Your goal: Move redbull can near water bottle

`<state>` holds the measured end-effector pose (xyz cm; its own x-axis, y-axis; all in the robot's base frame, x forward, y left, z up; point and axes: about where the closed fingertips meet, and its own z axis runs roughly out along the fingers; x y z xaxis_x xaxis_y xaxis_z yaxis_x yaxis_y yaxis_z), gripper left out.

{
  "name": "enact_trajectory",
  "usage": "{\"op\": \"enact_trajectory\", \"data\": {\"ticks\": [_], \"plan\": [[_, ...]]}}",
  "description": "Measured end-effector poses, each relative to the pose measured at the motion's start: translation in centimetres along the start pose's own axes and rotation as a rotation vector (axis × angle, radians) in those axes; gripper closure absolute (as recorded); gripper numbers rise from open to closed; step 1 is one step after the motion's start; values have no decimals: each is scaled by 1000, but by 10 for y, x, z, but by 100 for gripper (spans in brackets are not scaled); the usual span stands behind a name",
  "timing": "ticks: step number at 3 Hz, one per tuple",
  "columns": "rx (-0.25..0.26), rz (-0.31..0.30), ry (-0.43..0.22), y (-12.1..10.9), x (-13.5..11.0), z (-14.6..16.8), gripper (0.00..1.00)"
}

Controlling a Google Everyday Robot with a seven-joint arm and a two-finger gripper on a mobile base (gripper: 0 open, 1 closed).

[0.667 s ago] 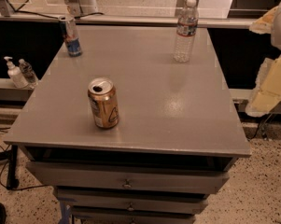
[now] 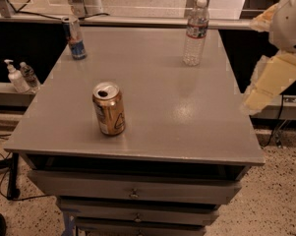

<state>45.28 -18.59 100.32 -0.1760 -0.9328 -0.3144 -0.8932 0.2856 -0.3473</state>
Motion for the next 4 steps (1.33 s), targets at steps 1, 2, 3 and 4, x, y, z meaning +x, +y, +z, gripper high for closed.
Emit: {"op": "enact_trajectory", "data": {"ticks": [1,2,3,4], "plan": [[16,10,-145,-15,-36,18,0],[7,40,-287,-27,-72,42,0],[-16,72,-424,-26,-123,67,0],[-16,72,-424,-26,-123,67,0]]}}
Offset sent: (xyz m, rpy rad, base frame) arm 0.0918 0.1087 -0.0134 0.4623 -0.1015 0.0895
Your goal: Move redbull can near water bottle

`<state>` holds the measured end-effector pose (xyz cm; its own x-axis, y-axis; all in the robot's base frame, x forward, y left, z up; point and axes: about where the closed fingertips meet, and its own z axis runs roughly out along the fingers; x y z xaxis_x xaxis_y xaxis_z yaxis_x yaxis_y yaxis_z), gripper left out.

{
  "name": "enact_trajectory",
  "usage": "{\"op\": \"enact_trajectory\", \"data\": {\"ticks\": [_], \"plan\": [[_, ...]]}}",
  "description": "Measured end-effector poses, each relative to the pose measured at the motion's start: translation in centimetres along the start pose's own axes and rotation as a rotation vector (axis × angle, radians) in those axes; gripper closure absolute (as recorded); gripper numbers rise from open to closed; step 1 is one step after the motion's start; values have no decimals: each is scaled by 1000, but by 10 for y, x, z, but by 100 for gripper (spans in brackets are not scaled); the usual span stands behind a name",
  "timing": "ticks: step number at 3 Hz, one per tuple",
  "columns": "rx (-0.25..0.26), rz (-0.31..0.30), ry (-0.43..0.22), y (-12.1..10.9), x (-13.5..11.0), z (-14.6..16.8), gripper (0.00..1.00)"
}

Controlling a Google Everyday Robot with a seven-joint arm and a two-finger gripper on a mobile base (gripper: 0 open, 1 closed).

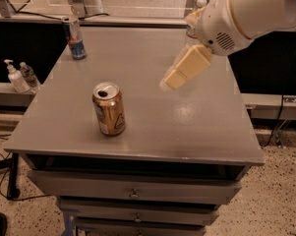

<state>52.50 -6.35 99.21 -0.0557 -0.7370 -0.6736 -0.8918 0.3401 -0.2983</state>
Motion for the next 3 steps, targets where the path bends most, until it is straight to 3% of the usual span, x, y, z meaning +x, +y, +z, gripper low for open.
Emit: {"op": "enact_trajectory", "data": {"ticks": [1,2,3], "plan": [[26,43,-34,1,12,15,0],[52,106,-119,-6,16,56,0],[94,137,-232,-33,0,100,0]]}}
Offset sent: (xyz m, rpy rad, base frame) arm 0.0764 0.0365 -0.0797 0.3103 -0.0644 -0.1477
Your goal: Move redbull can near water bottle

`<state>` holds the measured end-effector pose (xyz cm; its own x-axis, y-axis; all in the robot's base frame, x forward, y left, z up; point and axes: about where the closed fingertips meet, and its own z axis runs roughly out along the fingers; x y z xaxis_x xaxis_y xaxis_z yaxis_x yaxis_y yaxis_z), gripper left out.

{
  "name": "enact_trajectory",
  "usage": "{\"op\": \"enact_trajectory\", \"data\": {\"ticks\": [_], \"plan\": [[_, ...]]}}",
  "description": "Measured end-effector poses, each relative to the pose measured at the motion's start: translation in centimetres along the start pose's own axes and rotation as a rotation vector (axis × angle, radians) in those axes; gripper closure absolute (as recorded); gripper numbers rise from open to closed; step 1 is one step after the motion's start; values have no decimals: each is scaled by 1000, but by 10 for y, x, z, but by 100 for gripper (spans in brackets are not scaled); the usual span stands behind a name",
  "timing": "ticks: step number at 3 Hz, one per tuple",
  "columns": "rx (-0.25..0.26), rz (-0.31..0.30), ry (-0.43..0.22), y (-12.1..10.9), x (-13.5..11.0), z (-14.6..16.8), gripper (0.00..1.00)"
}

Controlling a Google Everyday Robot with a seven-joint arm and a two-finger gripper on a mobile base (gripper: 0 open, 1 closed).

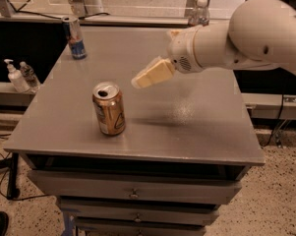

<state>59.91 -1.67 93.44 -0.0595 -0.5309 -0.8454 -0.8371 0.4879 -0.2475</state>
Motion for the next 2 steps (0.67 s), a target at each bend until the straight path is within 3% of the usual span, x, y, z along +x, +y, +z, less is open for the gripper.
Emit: {"op": "enact_trajectory", "data": {"ticks": [1,2], "plan": [[18,33,-106,-19,-20,47,0],[5,70,-203,-21,-50,102,0]]}}
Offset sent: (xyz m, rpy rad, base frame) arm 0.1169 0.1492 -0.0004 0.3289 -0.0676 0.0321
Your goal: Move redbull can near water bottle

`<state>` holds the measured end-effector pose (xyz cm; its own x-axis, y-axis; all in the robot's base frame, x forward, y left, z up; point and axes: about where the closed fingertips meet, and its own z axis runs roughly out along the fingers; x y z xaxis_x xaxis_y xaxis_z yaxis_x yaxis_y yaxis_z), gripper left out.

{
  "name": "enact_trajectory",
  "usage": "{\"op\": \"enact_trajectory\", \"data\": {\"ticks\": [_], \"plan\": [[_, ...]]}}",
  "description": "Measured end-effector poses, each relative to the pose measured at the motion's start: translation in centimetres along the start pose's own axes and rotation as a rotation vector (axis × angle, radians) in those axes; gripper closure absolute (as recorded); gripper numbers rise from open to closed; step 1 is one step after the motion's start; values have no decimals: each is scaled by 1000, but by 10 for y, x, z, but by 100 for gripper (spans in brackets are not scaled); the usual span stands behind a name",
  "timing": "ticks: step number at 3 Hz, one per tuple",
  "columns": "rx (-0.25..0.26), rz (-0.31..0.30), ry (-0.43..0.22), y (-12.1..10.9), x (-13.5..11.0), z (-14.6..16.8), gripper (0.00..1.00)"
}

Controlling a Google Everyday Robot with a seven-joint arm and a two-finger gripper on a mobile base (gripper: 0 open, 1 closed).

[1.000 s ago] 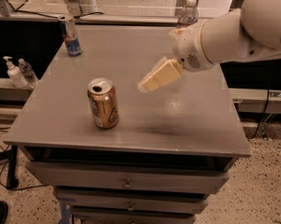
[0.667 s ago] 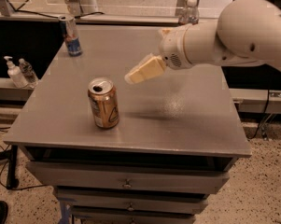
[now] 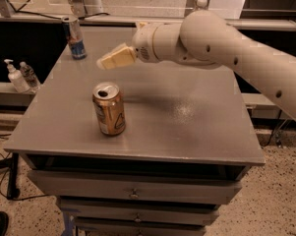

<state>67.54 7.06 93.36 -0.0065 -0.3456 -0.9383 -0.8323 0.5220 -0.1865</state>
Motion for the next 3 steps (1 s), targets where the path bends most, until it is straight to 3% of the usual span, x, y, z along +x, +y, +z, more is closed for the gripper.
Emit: {"op": "enact_trajectory", "data": {"ticks": [2,3], "plan": [[-44,78,-118,18,-26,111,0],[-44,78,-118,18,-27,111,0]]}}
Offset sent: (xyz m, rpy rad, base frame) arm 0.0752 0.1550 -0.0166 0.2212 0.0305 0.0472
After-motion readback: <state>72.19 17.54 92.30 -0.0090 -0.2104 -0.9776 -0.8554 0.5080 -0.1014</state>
